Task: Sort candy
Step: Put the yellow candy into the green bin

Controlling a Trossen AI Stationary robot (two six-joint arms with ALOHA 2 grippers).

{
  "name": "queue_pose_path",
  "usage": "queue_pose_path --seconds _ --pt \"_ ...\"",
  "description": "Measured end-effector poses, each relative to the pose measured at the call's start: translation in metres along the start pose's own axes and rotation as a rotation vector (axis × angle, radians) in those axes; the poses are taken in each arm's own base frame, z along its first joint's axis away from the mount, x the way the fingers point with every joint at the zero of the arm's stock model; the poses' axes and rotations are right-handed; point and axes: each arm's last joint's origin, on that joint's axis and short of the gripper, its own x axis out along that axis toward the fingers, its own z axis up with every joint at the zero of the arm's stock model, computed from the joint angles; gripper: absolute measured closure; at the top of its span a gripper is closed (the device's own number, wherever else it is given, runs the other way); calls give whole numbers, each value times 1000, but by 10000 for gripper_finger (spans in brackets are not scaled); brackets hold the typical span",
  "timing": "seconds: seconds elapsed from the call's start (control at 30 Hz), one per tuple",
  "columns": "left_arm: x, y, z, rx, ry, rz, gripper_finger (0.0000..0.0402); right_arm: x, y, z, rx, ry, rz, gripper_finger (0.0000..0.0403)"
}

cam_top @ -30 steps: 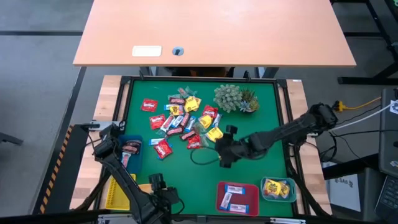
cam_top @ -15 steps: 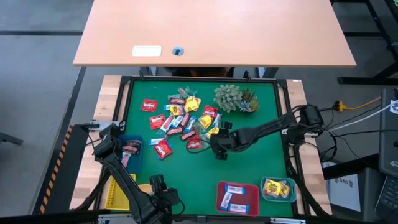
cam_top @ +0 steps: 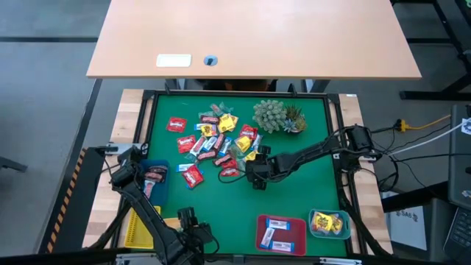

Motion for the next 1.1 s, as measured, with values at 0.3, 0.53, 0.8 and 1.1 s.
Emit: queue_pose_path --seconds 0.3,0.53,0.8,1.1 --pt "0 0 0 -3 -2 -5 207 7 -12 1 37 32 71 269" --pt "0 -1 1 -7 -7 -15 207 10 -16 1 49 38 76 383" --pt "0 -1 1 -8 -7 -15 207 9 -17 1 49 37 70 393" --pt "0 -2 1 -10 -7 -17 207 -8 -22 2 56 29 130 401"
